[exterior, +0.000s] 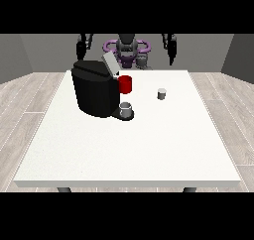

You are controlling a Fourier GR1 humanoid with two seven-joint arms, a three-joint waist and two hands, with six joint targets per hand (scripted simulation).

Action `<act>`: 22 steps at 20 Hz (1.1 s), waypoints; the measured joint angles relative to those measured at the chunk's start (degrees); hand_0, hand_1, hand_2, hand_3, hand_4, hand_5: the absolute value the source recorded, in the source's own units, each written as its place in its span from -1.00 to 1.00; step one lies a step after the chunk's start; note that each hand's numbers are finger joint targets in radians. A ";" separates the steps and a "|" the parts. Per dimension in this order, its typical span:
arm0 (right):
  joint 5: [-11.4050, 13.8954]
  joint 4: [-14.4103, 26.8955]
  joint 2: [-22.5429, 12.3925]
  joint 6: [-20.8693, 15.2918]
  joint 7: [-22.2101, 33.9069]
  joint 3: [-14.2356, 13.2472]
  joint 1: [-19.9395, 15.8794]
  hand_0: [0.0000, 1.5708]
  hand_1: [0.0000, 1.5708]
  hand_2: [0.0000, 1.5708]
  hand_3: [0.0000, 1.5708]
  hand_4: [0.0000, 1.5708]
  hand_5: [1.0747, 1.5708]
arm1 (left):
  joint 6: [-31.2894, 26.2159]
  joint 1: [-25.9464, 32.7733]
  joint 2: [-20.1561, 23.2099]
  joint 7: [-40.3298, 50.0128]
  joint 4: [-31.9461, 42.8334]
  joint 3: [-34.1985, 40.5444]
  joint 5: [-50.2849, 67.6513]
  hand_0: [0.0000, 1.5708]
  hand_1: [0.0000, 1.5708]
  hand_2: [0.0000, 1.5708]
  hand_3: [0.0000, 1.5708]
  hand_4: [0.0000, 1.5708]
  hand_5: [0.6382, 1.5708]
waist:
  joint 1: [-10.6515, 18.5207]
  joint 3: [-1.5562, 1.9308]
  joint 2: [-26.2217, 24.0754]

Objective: Insert the coffee pod into the coffee machine and close the lid

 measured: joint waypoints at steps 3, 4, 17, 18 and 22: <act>-1.66 1.37 0.05 1.34 -1.19 -1.40 -0.52 -1.00 -1.00 -1.00 -1.00 -0.58 1.00 | -1.03 -0.43 -0.51 -1.58 0.87 -0.51 -0.21 -1.00 -1.00 -1.00 -1.00 -0.09 1.00 | 0.34 -0.17 -0.39; -2.08 1.61 -0.07 1.77 -1.45 -1.78 -0.65 -1.00 -1.00 -1.00 -1.00 -0.58 1.00 | -1.68 -0.57 -0.76 -2.41 1.32 -0.67 0.11 -1.00 -1.00 -1.00 -1.00 -0.09 1.00 | 0.31 -0.20 -0.41; -2.86 1.63 2.55 1.27 -6.76 -2.25 -1.93 -1.00 -1.00 -1.00 -1.00 -0.57 1.00 | -6.55 -7.09 5.94 -3.60 7.38 0.60 -4.00 -1.00 -1.00 -1.00 -1.00 -1.00 1.00 | -2.56 -0.32 1.84; -3.19 1.76 2.34 1.52 -7.38 -2.70 -2.75 -1.00 -1.00 -1.00 -1.00 -0.62 1.00 | -6.29 -8.30 6.92 -3.54 8.35 1.03 -5.03 -1.00 -1.00 -1.00 -1.00 -1.00 1.00 | -3.03 -0.32 2.92; -2.85 1.64 2.92 1.92 -9.04 -1.86 -4.00 -1.00 -1.00 -1.00 -1.00 -0.51 1.00 | -6.16 -11.65 10.42 -4.94 13.67 2.15 -8.86 -1.00 -1.00 -1.00 -1.00 -1.00 1.00 | -4.81 -0.34 6.02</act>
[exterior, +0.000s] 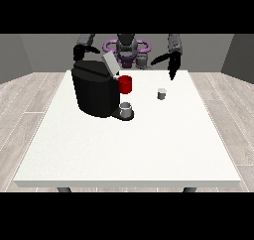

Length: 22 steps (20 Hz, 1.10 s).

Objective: Insert the coffee pod into the coffee machine and close the lid

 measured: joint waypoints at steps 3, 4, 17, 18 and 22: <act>0.44 0.90 0.31 0.00 -2.02 0.08 -1.70 -1.00 -1.00 -1.00 -1.00 -0.47 1.00 | 0.09 -3.11 2.67 -0.58 3.61 0.65 -2.74 -1.00 -1.00 -1.00 -1.00 -1.00 1.00 | -0.86 0.00 2.85; 0.82 1.08 0.45 -0.33 -1.89 0.27 -1.84 -1.00 -1.00 -1.00 -1.00 -0.47 1.00 | 0.48 -3.86 3.02 -0.46 4.76 0.40 -3.99 -1.00 -1.00 -1.00 -1.00 -1.00 1.00 | -1.26 0.00 3.16; 2.81 2.63 0.12 -1.64 -1.43 0.21 -6.44 -1.00 -1.00 -1.00 -1.00 -0.34 1.00 | 1.74 -14.70 9.48 -4.52 24.12 1.75 -13.67 -1.00 -1.00 -1.00 -1.00 -1.00 1.00 | -4.70 -0.02 11.53; 2.89 2.26 0.03 -1.82 -1.29 0.10 -7.07 -1.00 -1.00 -1.00 -1.00 -0.47 1.00 | 2.06 -15.56 9.89 -5.32 25.85 2.07 -14.12 -1.00 -1.00 -1.00 -1.00 -1.00 1.00 | -4.97 -0.01 12.56; 3.32 3.69 -0.08 -2.42 -1.09 -0.41 -8.56 -1.00 -1.00 -1.00 -1.00 -0.60 1.00 | 0.45 -18.06 10.90 -6.33 29.58 0.97 -16.45 -1.00 -1.00 -1.00 -1.00 -1.00 1.00 | -4.61 0.15 12.88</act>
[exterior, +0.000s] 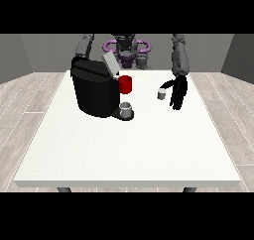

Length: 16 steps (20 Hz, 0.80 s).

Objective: Insert the coffee pod into the coffee machine and close the lid

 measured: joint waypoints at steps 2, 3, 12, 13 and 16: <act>0.07 0.56 -0.21 -0.03 0.02 -0.28 -0.78 -1.00 -1.00 -1.00 -1.00 -0.65 1.00 | -0.60 -1.15 0.59 -0.59 1.58 -0.26 -1.03 -1.00 -1.00 -1.00 -1.00 -1.00 1.00 | 0.04 0.13 0.13; -0.13 0.90 -0.49 0.10 -0.32 -0.73 -1.51 -1.00 -1.00 -1.00 -1.00 -0.59 1.00 | -0.59 -1.75 0.99 -0.93 2.04 -0.19 -1.43 -1.00 -1.00 -1.00 -1.00 -1.00 1.00 | 0.07 0.24 0.67; 0.21 3.72 0.13 -1.55 -0.20 -1.71 -3.40 -1.00 -1.00 -1.00 -1.00 -0.51 1.00 | -2.32 -4.95 1.09 -1.38 5.73 0.00 -3.21 -1.00 -1.00 -0.25 -0.52 -1.00 1.00 | 0.75 0.58 0.39; -0.04 4.17 -0.07 -1.26 -0.44 -1.98 -3.72 -1.00 -1.00 -1.00 -1.00 -0.50 1.00 | -2.04 -5.22 1.34 -1.56 5.86 0.05 -3.58 -0.49 -0.49 -0.10 -0.25 -1.00 1.00 | 0.66 0.63 0.82; -0.46 5.38 0.16 -1.42 -0.86 -2.52 -3.34 -1.00 -1.00 -1.00 -1.00 -0.48 1.00 | -1.22 -5.31 0.77 -2.07 6.50 -0.63 -5.03 0.43 0.43 0.50 0.29 -1.00 1.00 | 0.88 0.54 -0.27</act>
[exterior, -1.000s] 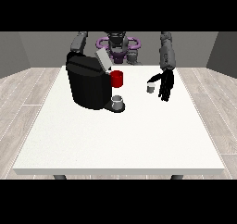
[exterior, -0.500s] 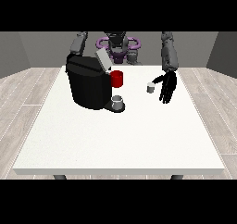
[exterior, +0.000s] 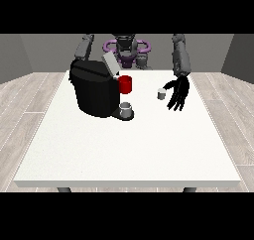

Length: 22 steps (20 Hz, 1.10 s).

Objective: Insert the coffee pod into the coffee machine and close the lid

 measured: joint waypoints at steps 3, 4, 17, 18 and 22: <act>0.33 0.23 0.48 -0.03 -0.17 0.69 0.80 -1.00 -1.00 -1.00 -1.00 -0.52 1.00 | 2.28 -0.06 -0.54 0.42 1.07 -0.36 -1.85 0.37 0.37 0.45 0.42 -1.00 1.00 | -0.53 -0.02 -1.06; 0.36 0.55 0.63 -0.23 -0.32 0.64 0.59 -1.00 -1.00 -1.00 -1.00 -0.54 1.00 | 3.39 -0.06 -0.67 0.12 0.99 -0.59 -2.58 0.39 0.39 0.47 0.44 -1.00 1.00 | -0.42 0.04 -0.95; -0.61 5.95 -0.02 0.75 -2.61 -1.02 0.84 -1.00 -1.00 -1.00 -1.00 -0.47 1.00 | 6.03 0.35 -4.67 0.75 1.22 -3.81 -7.95 0.54 0.54 0.65 0.53 -0.82 1.00 | 0.17 -0.02 -4.10; -0.73 6.12 0.12 0.53 -2.14 -1.11 0.52 -1.00 -1.00 -1.00 -1.00 -0.47 1.00 | 6.33 0.25 -5.00 0.79 1.45 -3.90 -8.32 0.52 0.52 0.63 0.51 -0.70 1.00 | 0.30 -0.02 -4.31; -0.40 7.34 0.61 -0.49 -3.37 -0.93 1.39 -1.00 -1.00 -1.00 -1.00 -0.49 1.00 | 6.99 0.09 -5.84 -0.61 2.37 -4.02 -9.32 0.76 0.76 0.81 0.72 -0.16 1.00 | 0.85 -0.17 -5.29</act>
